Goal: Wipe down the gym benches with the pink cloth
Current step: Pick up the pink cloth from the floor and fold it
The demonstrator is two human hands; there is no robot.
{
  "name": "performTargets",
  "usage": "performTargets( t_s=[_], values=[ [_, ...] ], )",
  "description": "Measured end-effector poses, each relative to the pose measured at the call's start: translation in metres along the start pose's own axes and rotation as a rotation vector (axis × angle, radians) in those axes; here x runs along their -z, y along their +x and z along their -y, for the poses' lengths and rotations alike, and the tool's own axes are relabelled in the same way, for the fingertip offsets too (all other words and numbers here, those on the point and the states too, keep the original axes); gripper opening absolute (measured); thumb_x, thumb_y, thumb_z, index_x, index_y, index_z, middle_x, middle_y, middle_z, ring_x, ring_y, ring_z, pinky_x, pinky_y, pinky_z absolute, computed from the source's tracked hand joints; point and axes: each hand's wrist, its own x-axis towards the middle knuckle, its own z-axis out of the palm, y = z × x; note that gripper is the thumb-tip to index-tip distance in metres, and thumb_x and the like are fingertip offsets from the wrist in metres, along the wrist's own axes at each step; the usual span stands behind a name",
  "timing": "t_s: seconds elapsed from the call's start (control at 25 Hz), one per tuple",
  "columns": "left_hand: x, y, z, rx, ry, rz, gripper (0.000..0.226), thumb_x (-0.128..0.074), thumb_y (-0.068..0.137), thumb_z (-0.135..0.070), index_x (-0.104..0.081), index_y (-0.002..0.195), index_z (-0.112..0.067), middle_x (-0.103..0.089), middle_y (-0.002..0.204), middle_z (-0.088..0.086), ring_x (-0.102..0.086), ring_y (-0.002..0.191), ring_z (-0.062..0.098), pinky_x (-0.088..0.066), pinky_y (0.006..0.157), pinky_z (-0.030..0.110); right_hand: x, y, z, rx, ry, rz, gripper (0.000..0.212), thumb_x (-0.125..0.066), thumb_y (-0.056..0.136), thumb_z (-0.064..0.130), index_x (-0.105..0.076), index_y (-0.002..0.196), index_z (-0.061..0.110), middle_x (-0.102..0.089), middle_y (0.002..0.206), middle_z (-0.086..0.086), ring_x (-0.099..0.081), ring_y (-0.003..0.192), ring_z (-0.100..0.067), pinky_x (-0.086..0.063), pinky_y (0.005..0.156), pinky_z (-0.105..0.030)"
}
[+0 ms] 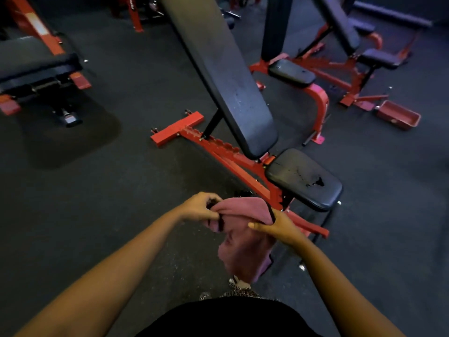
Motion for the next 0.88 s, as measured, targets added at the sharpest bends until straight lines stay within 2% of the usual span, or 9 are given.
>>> performTargets(
  t_s=[0.08, 0.16, 0.28, 0.36, 0.44, 0.6, 0.72, 0.8, 0.88],
  values=[
    [0.014, 0.003, -0.012, -0.068, -0.331, -0.053, 0.055, -0.073, 0.045, -0.034, -0.059, 0.098, -0.028, -0.063, 0.100, -0.003, -0.057, 0.096, 0.009, -0.049, 0.076, 0.023, 0.001, -0.010, 0.004, -0.111, 0.181, 0.054, 0.033, -0.078, 0.072, 0.031, -0.062, 0.100, 0.027, -0.068, 0.106, 0.003, -0.063, 0.096, -0.009, -0.051, 0.083, -0.018],
    [0.019, 0.010, -0.026, -0.160, -0.614, -0.187, 0.060, -0.078, 0.052, -0.026, -0.055, 0.108, -0.029, -0.062, 0.100, -0.005, -0.057, 0.094, 0.006, -0.047, 0.079, 0.022, 0.006, -0.001, 0.013, -0.205, 0.416, -0.031, 0.038, -0.077, 0.069, 0.041, -0.067, 0.097, 0.018, -0.071, 0.102, -0.004, -0.065, 0.096, -0.016, -0.049, 0.094, -0.033],
    [-0.002, 0.023, -0.035, 0.034, -1.015, -0.240, 0.042, -0.058, 0.085, -0.045, -0.049, 0.123, -0.031, -0.066, 0.096, -0.005, -0.061, 0.083, 0.007, -0.044, 0.080, 0.029, 0.029, 0.023, 0.028, -0.280, 0.877, -0.116, 0.050, -0.058, 0.083, 0.052, -0.067, 0.108, 0.010, -0.069, 0.109, -0.012, -0.063, 0.105, -0.022, -0.048, 0.096, -0.037],
    [-0.031, 0.025, -0.026, 0.180, -0.896, -0.042, 0.036, -0.043, 0.092, -0.049, -0.058, 0.113, -0.025, -0.066, 0.097, 0.001, -0.061, 0.087, 0.015, -0.044, 0.085, 0.033, 0.031, 0.029, 0.011, -0.356, 0.988, -0.055, 0.074, -0.045, 0.078, 0.072, -0.065, 0.116, 0.011, -0.067, 0.116, -0.015, -0.059, 0.112, -0.029, -0.048, 0.094, -0.041],
    [-0.050, 0.028, -0.009, 0.225, -0.716, 0.021, 0.017, -0.057, 0.090, -0.029, -0.062, 0.101, -0.017, -0.064, 0.097, 0.003, -0.056, 0.097, 0.019, -0.043, 0.084, 0.026, 0.015, 0.025, -0.021, -0.477, 0.910, 0.018, 0.082, -0.051, 0.071, 0.075, -0.064, 0.119, 0.010, -0.064, 0.120, -0.016, -0.057, 0.116, -0.033, -0.050, 0.088, -0.041],
    [-0.043, 0.023, 0.009, 0.323, -0.809, -0.123, 0.009, -0.059, 0.087, -0.005, -0.063, 0.083, -0.012, -0.061, 0.082, 0.003, -0.053, 0.078, 0.013, -0.041, 0.069, 0.022, -0.010, 0.017, -0.042, -0.481, 0.759, 0.007, 0.059, -0.073, 0.073, 0.022, -0.056, 0.126, 0.003, -0.065, 0.117, -0.014, -0.059, 0.112, -0.027, -0.049, 0.094, -0.038],
    [-0.035, 0.013, 0.016, 0.300, -0.855, -0.202, 0.004, -0.058, 0.090, -0.020, -0.062, 0.091, -0.018, -0.061, 0.080, -0.002, -0.051, 0.072, 0.009, -0.040, 0.066, 0.022, -0.019, 0.015, -0.023, -0.384, 0.794, 0.077, 0.027, -0.062, 0.083, 0.001, -0.064, 0.110, 0.003, -0.071, 0.101, -0.011, -0.067, 0.094, -0.021, -0.056, 0.081, -0.031],
    [-0.036, 0.011, 0.024, 0.354, -0.768, -0.189, 0.028, -0.051, 0.089, -0.047, -0.061, 0.098, -0.022, -0.063, 0.092, 0.001, -0.056, 0.082, 0.014, -0.045, 0.079, 0.030, -0.021, 0.010, -0.011, -0.320, 0.857, 0.084, 0.020, -0.060, 0.083, 0.003, -0.065, 0.102, 0.005, -0.073, 0.092, -0.009, -0.069, 0.086, -0.018, -0.058, 0.073, -0.030],
    [-0.042, 0.011, 0.027, 0.426, -0.813, -0.008, 0.060, -0.037, 0.086, -0.066, -0.066, 0.108, -0.018, -0.067, 0.101, 0.007, -0.060, 0.095, 0.021, -0.044, 0.096, 0.040, -0.021, 0.005, -0.006, -0.272, 0.910, 0.051, 0.030, -0.062, 0.078, 0.009, -0.063, 0.107, 0.005, -0.072, 0.096, -0.010, -0.069, 0.090, -0.019, -0.058, 0.074, -0.033]
  ],
)
